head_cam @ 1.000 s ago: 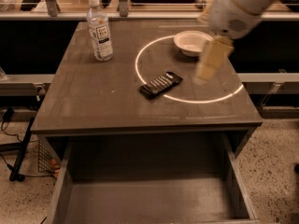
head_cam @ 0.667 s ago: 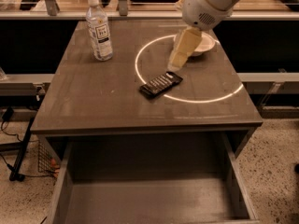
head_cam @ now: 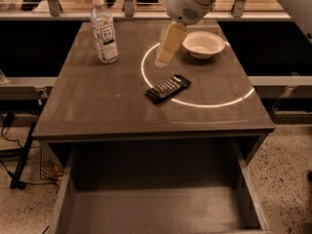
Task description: Place blue plastic bottle into top drawer
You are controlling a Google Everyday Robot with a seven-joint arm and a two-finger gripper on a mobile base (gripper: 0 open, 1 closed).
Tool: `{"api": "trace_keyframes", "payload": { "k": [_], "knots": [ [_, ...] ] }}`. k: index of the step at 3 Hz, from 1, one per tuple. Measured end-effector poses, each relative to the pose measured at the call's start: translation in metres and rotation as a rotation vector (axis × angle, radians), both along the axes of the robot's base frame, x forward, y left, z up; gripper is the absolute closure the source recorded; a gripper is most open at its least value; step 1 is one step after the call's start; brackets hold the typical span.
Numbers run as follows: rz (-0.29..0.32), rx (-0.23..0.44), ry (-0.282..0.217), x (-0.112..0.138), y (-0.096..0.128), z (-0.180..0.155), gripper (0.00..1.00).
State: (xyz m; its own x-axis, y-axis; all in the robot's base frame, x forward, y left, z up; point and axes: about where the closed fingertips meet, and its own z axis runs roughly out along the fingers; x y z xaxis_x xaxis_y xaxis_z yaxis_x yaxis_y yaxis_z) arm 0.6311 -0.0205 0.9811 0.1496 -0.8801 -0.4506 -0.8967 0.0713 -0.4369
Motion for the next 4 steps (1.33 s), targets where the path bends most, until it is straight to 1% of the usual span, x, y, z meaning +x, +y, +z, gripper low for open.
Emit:
{"api": "trace_keyframes", "payload": {
  "k": [1,2,3,4],
  "knots": [
    [-0.048,0.102,-0.004,0.021,0.016,-0.013,0.0],
    [-0.07,0.229,-0.005,0.065,0.052,-0.036,0.0],
    [-0.065,0.332,0.008,0.098,0.083,-0.041,0.0],
    [-0.042,0.44,0.056,0.12,0.122,-0.045,0.0]
  ]
}}
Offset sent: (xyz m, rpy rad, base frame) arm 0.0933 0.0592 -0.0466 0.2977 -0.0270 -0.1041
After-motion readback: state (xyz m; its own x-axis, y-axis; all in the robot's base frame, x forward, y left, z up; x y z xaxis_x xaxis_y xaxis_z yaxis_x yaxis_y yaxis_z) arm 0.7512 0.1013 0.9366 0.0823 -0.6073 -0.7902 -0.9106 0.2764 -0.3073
